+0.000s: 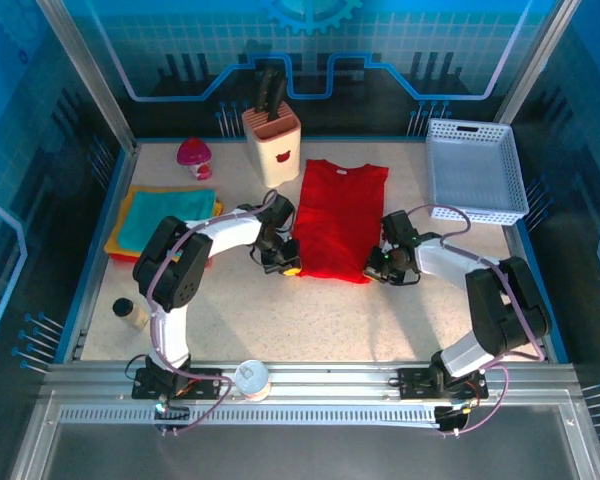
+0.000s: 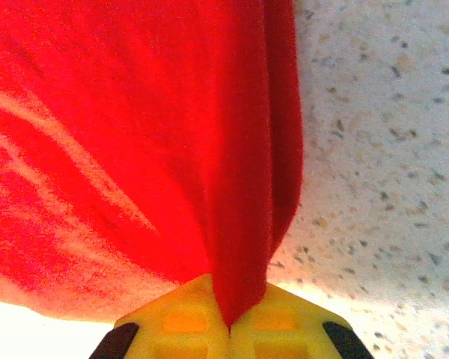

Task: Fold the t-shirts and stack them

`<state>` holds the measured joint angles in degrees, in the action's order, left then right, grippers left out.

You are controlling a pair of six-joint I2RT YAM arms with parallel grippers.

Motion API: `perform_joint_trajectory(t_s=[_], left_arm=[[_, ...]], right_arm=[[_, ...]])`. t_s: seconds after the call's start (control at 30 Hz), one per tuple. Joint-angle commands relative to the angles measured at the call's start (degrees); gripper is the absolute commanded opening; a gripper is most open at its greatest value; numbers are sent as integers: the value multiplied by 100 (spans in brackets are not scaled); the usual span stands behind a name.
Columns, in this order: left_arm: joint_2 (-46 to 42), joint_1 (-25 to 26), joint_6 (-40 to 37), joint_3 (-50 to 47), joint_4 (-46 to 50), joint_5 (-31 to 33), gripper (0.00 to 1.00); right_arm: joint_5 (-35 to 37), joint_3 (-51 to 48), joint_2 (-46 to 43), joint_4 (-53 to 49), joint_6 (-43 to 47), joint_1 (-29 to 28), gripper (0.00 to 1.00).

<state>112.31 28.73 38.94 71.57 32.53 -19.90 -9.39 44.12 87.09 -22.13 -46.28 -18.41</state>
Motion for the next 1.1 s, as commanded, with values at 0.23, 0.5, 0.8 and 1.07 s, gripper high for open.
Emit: perform_joint_trajectory(t_s=[0.23, 0.5, 0.8, 1.07], left_arm=[[-1567, 428, 372, -1250, -28, 381, 0], [-3011, 1367, 1430, -2280, -71, 792, 0], [-3628, 2269, 2244, -2519, -20, 1118, 0], [-3664, 2210, 2008, -1717, 421, 1210, 0]], right_arm=[[-236, -684, -1381, -561, 203, 47, 0], [-359, -1266, -2925, -1552, 180, 22, 0], [-500, -1556, -4611, -2698, -97, -17, 0], [-634, -944, -4567, -2946, -276, 22, 0]])
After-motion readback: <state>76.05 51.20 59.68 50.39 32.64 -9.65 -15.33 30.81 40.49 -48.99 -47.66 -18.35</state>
